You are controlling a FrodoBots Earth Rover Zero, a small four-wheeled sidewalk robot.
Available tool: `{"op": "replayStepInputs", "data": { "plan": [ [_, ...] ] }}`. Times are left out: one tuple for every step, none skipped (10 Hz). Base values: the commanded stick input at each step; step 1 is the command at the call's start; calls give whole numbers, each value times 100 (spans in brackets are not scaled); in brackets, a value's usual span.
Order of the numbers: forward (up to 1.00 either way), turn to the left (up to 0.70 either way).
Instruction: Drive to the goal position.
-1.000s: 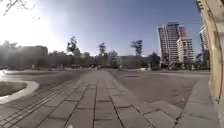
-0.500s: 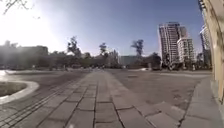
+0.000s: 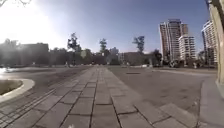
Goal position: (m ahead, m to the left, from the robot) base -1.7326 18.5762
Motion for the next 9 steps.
{"op": "replayStepInputs", "data": {
  "plan": [
    [53, -53],
    [50, -50],
    [48, -48],
    [47, -47],
    [47, -47],
    [47, -47],
    [47, -47],
    [47, -47],
    [47, -47]
  ]
}}
